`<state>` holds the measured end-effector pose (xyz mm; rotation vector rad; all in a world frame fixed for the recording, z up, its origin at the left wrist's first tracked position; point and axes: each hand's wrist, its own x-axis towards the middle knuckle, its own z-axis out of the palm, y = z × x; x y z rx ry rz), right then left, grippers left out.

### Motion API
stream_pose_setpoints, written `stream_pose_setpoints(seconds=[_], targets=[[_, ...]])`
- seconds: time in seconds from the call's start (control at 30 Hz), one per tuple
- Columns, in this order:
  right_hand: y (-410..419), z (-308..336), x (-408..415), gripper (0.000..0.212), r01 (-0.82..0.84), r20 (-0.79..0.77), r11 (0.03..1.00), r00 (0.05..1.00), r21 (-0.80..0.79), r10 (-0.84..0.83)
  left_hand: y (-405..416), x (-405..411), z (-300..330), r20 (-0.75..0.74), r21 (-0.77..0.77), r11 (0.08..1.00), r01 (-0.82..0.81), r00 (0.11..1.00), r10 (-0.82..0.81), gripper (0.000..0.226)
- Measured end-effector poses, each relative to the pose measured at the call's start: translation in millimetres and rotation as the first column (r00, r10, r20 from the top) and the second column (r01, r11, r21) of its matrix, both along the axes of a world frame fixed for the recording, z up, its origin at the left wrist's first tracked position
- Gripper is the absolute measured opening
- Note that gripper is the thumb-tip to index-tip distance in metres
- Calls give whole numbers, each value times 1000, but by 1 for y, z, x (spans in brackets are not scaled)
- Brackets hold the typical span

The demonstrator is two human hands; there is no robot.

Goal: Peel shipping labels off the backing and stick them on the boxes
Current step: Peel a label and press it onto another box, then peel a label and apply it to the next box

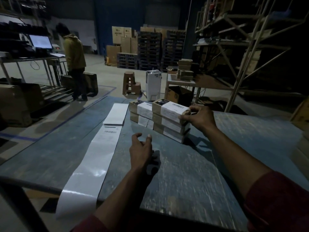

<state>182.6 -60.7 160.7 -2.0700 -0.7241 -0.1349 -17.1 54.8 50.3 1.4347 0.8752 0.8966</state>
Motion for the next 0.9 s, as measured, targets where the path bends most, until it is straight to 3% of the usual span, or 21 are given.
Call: stream_pose_setpoints(seconds=[0.2, 0.3, 0.4, 0.67, 0.83, 0.9], targets=[[-20, 2, -16, 92, -3, 41, 1000, 999, 13, 2, -5, -4, 3, -10, 48, 999, 17, 1000, -17, 30], [-47, -2, -27, 78, 29, 24, 999, 999, -18, -29, -8, -6, 2, -46, 90, 995, 38, 998, -34, 24], [-88, -15, -38, 58, 22, 13, 999, 1000, -34, -22, -19, -4, 1, -151, 239, 967, 94, 987, -59, 9], [-237, -15, -32, 38, 264, 137, 964, 956, -9, -261, -143, 86, 20, -267, 451, 731, 512, 859, -437, 6], [-316, 14, -17, 24, 436, 189, 895, 874, 98, -447, -231, 150, 22, -333, 527, 581, 620, 780, -529, 20], [-338, 24, -12, 26, 556, 231, 825, 793, 101, -563, -256, 165, 14, -387, 549, 553, 626, 778, -496, 30]])
